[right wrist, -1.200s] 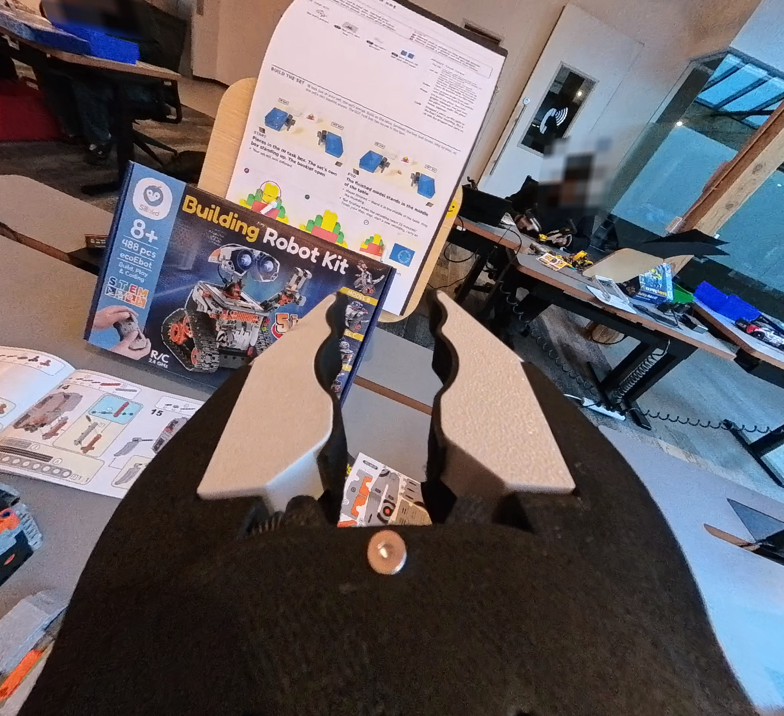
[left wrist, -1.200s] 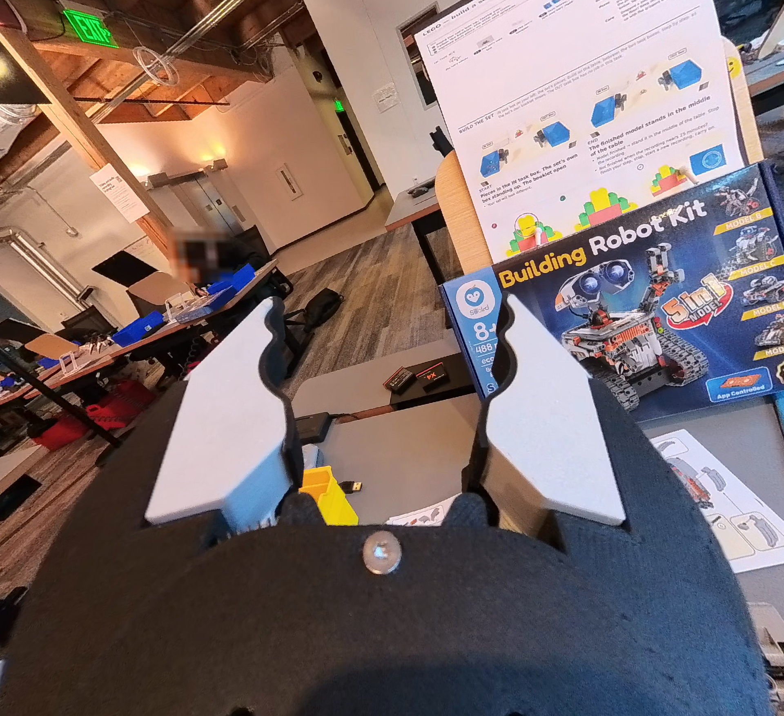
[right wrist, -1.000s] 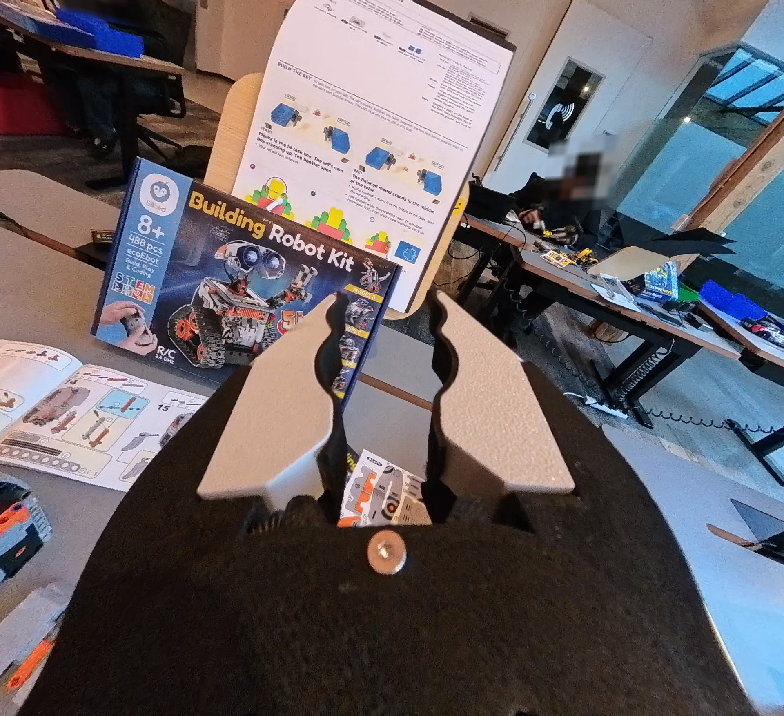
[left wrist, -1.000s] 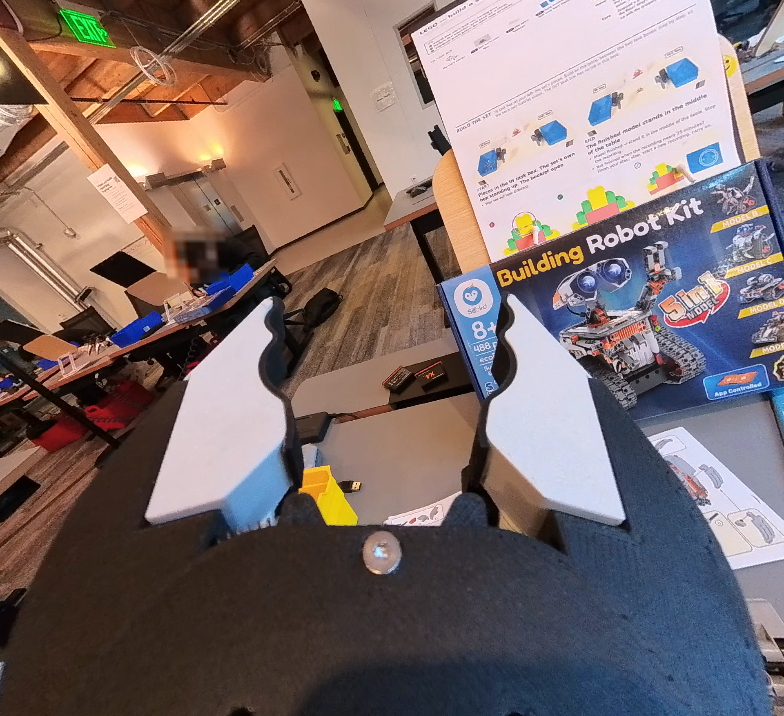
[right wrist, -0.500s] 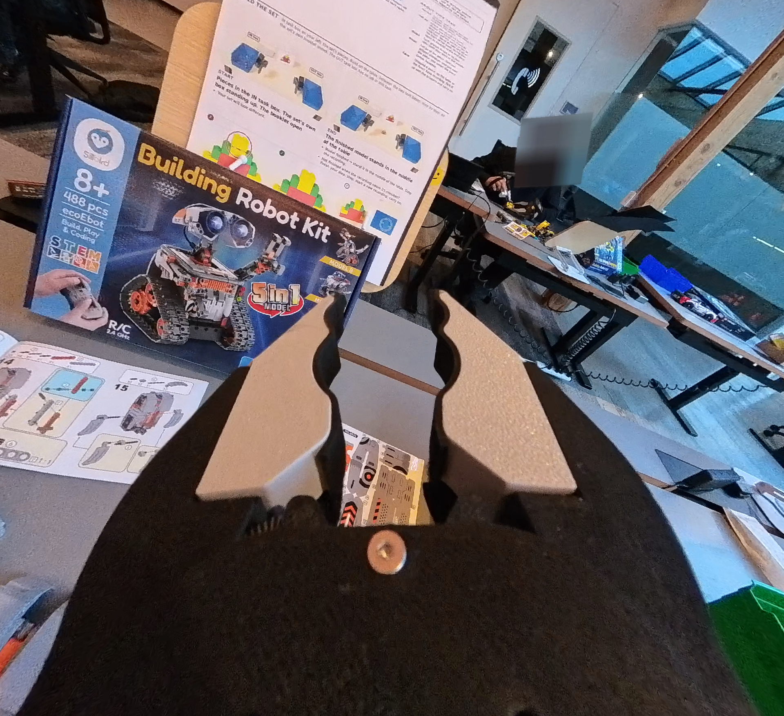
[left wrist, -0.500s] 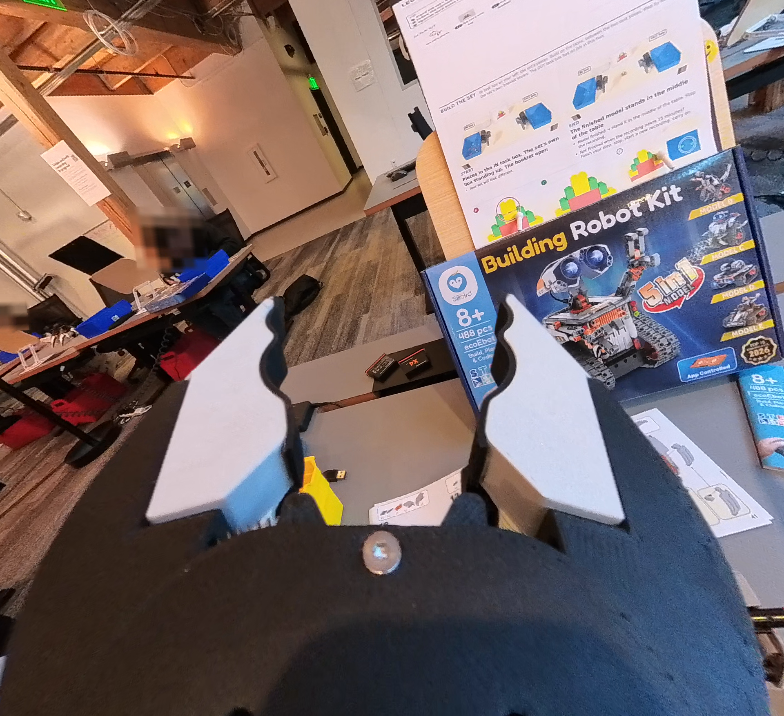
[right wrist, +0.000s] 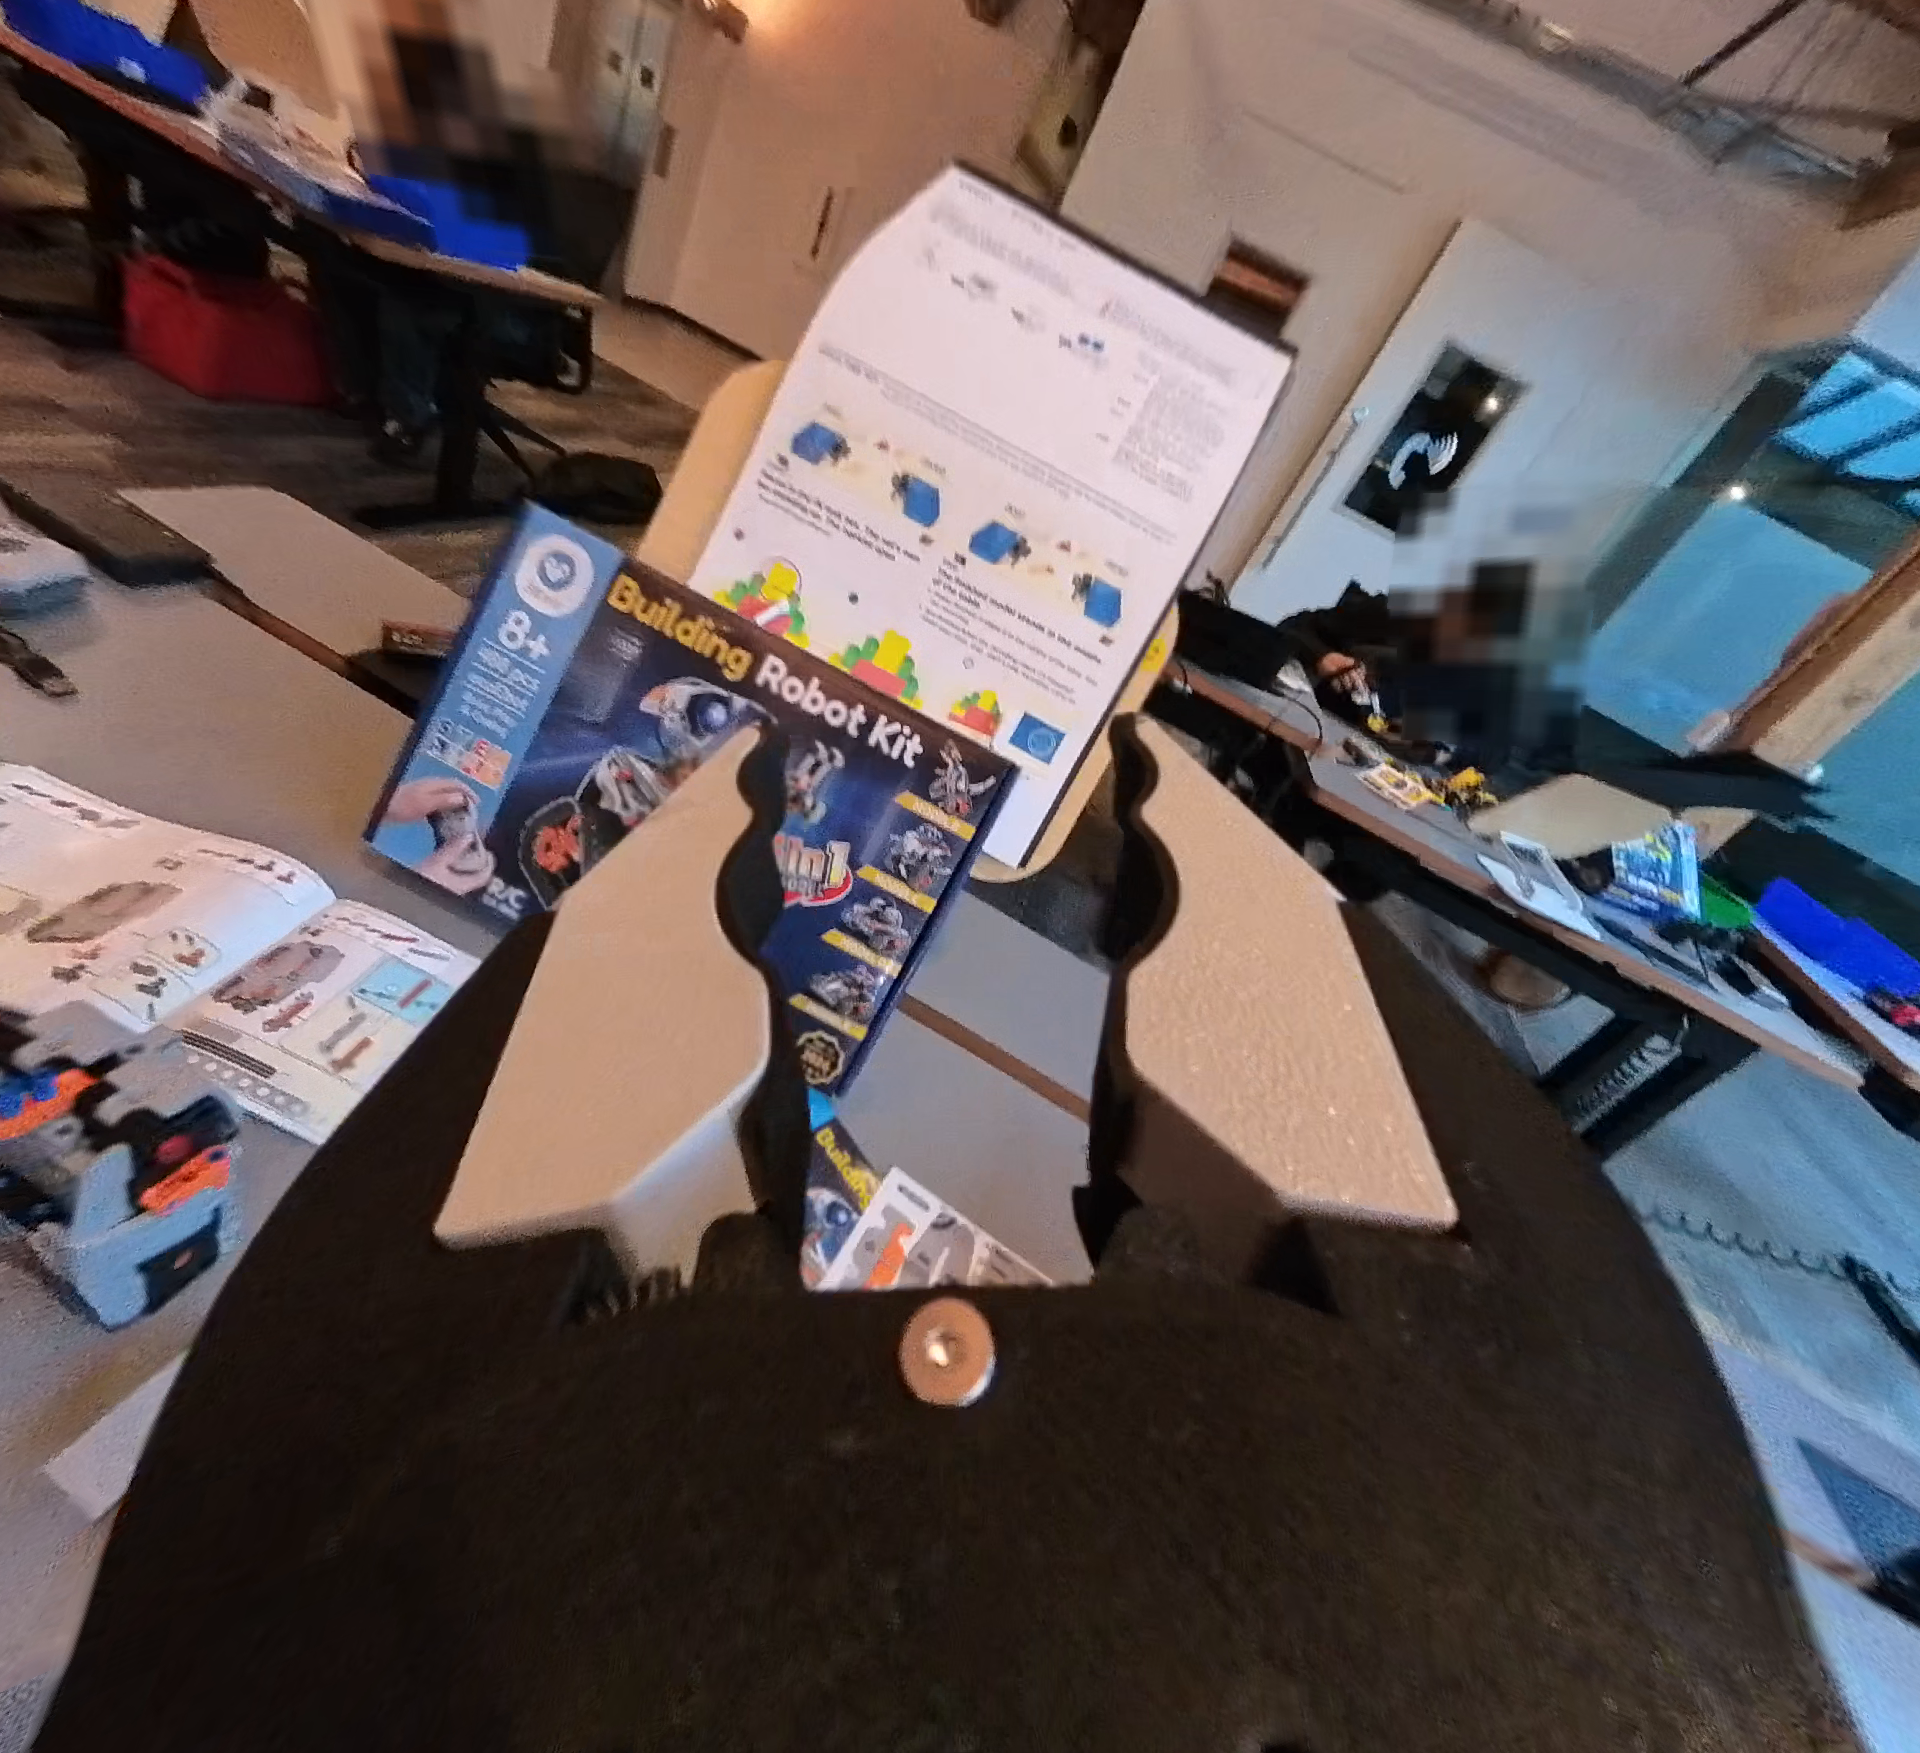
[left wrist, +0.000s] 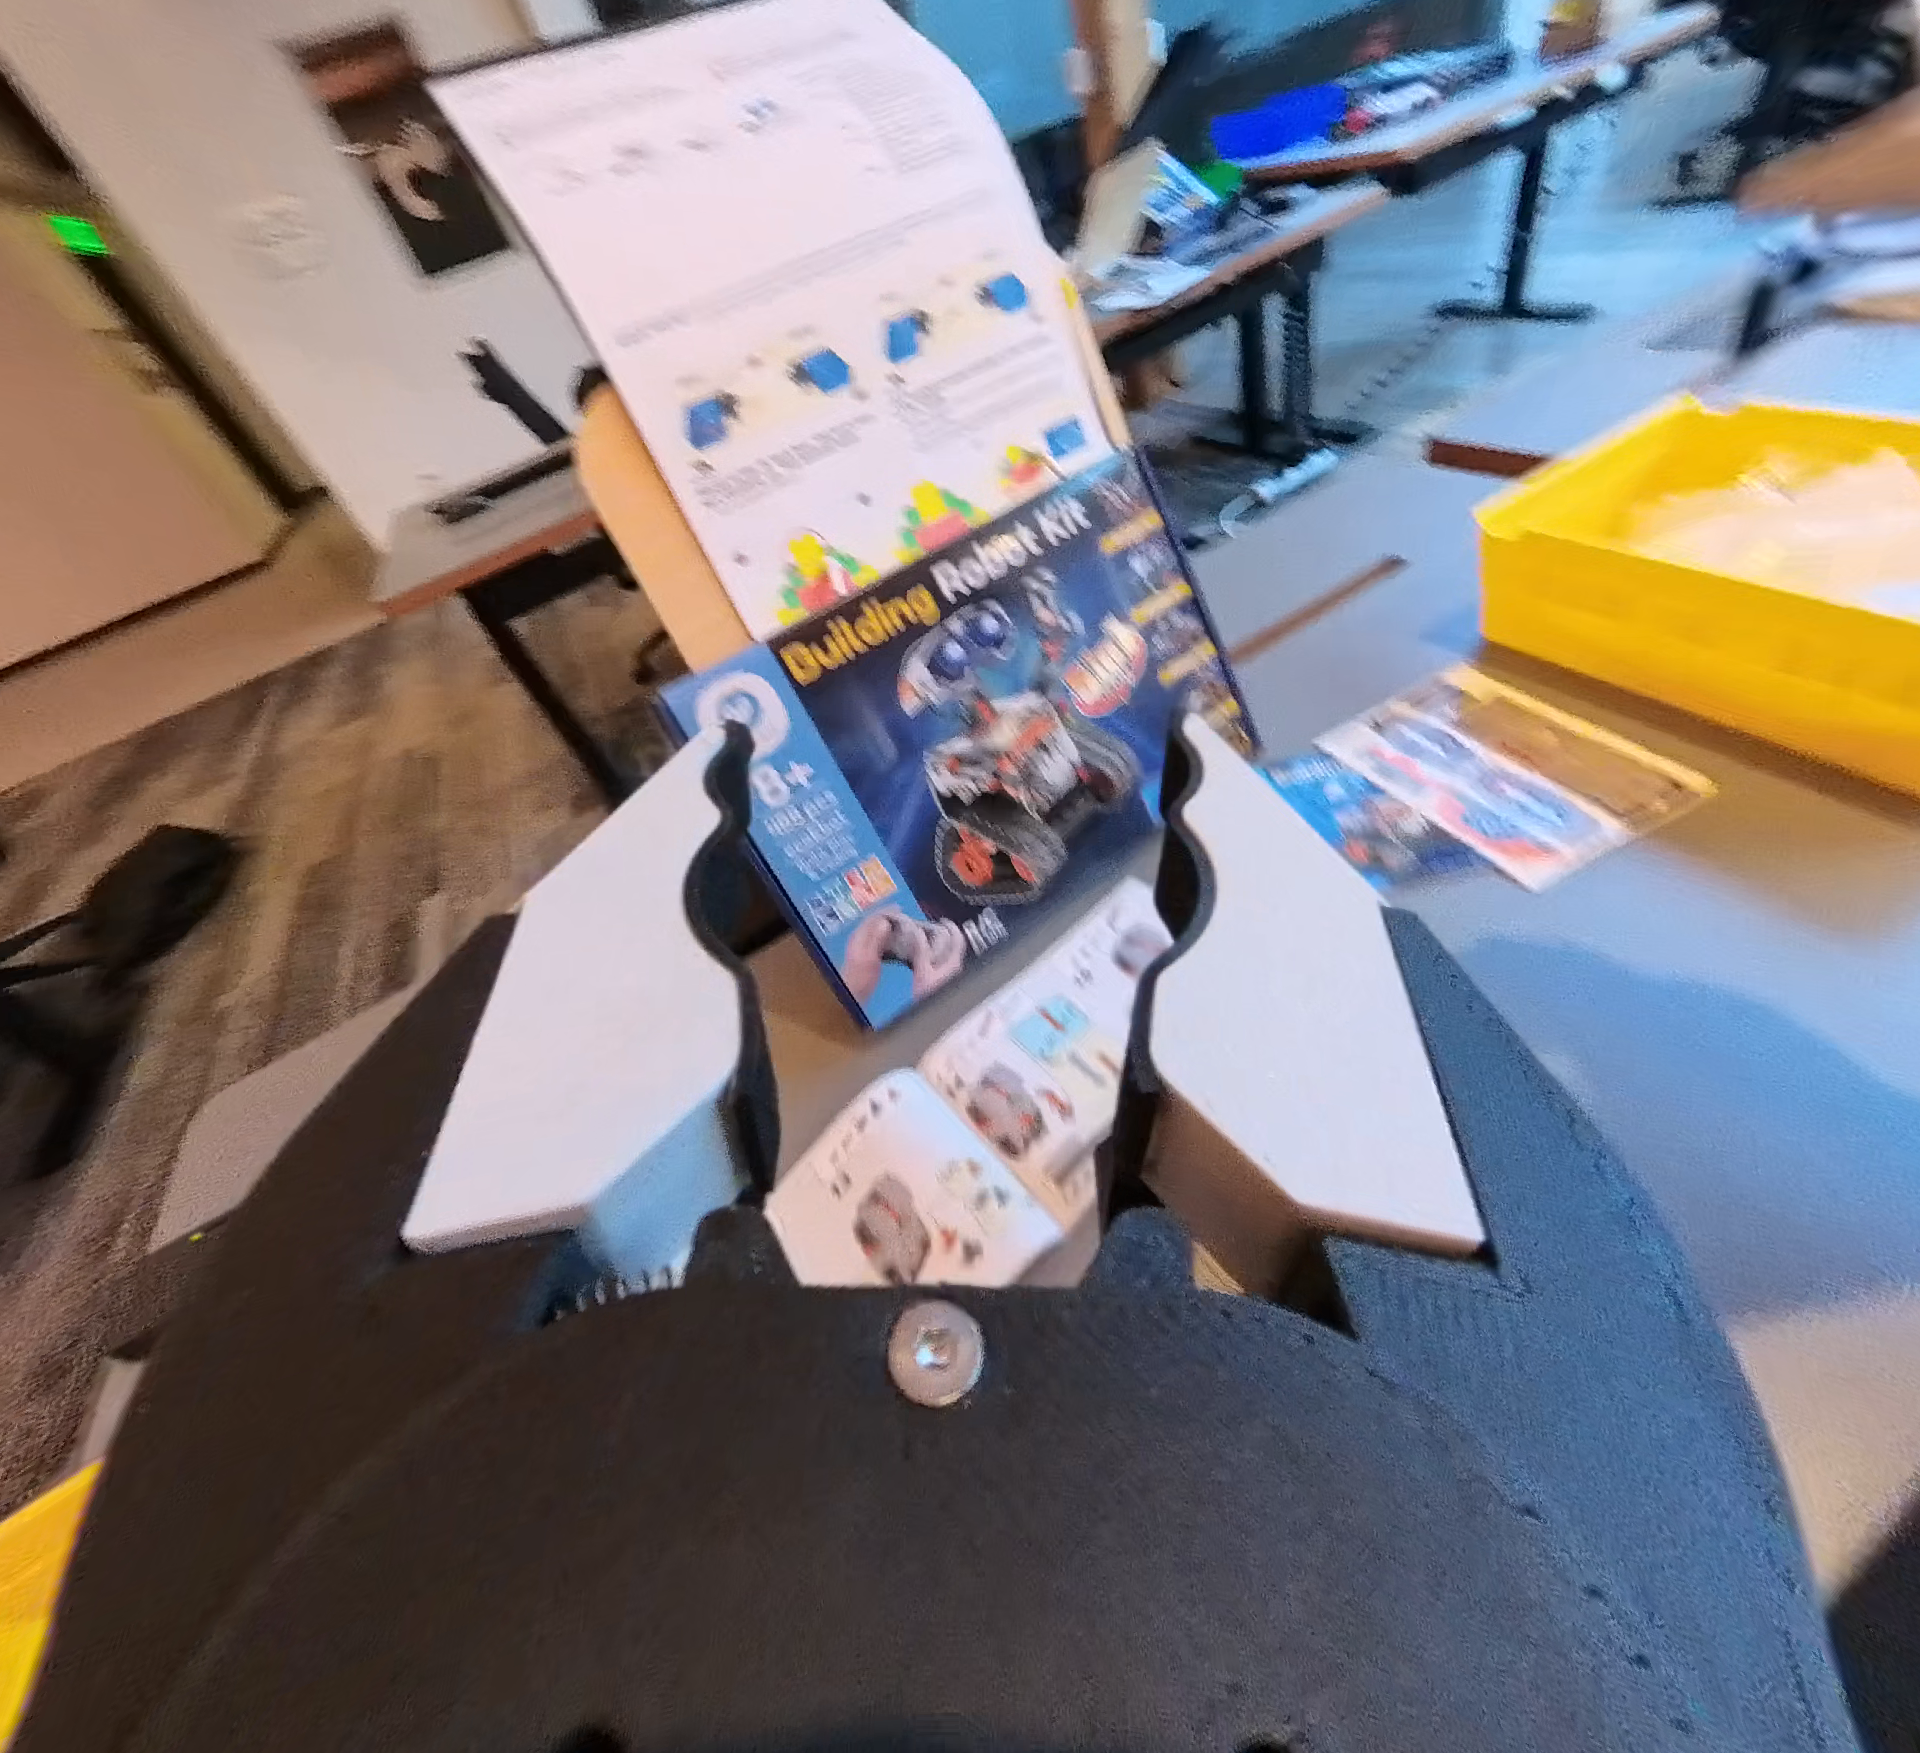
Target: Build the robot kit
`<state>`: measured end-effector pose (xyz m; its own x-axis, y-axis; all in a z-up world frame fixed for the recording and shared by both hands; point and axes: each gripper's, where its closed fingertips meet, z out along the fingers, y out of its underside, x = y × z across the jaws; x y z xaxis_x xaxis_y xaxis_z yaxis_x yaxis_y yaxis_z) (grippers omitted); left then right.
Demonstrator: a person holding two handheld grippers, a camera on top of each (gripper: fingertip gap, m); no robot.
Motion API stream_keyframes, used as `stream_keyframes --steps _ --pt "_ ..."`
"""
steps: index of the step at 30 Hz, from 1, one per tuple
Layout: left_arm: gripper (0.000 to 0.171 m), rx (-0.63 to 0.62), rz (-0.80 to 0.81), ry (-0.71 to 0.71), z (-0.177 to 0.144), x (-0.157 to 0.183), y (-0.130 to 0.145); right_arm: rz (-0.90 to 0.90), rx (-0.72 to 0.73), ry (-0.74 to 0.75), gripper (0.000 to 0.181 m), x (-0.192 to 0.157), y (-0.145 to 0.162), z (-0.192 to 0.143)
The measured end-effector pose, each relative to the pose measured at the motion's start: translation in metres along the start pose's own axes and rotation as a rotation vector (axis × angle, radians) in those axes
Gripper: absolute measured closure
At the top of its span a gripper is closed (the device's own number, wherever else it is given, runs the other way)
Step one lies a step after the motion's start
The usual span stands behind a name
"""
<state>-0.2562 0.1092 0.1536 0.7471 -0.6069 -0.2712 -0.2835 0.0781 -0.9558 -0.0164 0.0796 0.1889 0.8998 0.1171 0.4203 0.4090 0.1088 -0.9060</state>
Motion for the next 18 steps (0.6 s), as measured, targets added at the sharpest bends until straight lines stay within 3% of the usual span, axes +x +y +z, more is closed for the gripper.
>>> stream_keyframes --steps 3,5,9,11,14,18 --pt "0.097 -0.121 0.004 0.116 -0.022 0.015 0.055 -0.081 0.089 -0.146 0.135 -0.022 -0.032 -0.019" --pt "0.101 -0.211 -0.024 0.207 -0.034 0.032 0.104 -0.101 0.049 -0.288 0.152 -0.051 -0.024 -0.024" --pt "0.09 -0.312 -0.022 0.183 -0.035 0.033 0.189 -0.039 -0.158 -0.662 0.154 -0.135 0.066 -0.043" --pt "0.091 -0.32 -0.071 0.274 -0.029 0.043 0.214 -0.022 -0.261 -0.782 0.151 -0.167 0.123 -0.053" --pt "0.095 -0.282 -0.109 0.381 -0.021 0.056 0.224 -0.033 -0.375 -0.797 0.125 -0.191 0.192 -0.054" --pt "0.09 -0.291 -0.076 0.491 -0.014 0.076 0.229 -0.021 -0.415 -0.851 0.109 -0.217 0.232 -0.056"
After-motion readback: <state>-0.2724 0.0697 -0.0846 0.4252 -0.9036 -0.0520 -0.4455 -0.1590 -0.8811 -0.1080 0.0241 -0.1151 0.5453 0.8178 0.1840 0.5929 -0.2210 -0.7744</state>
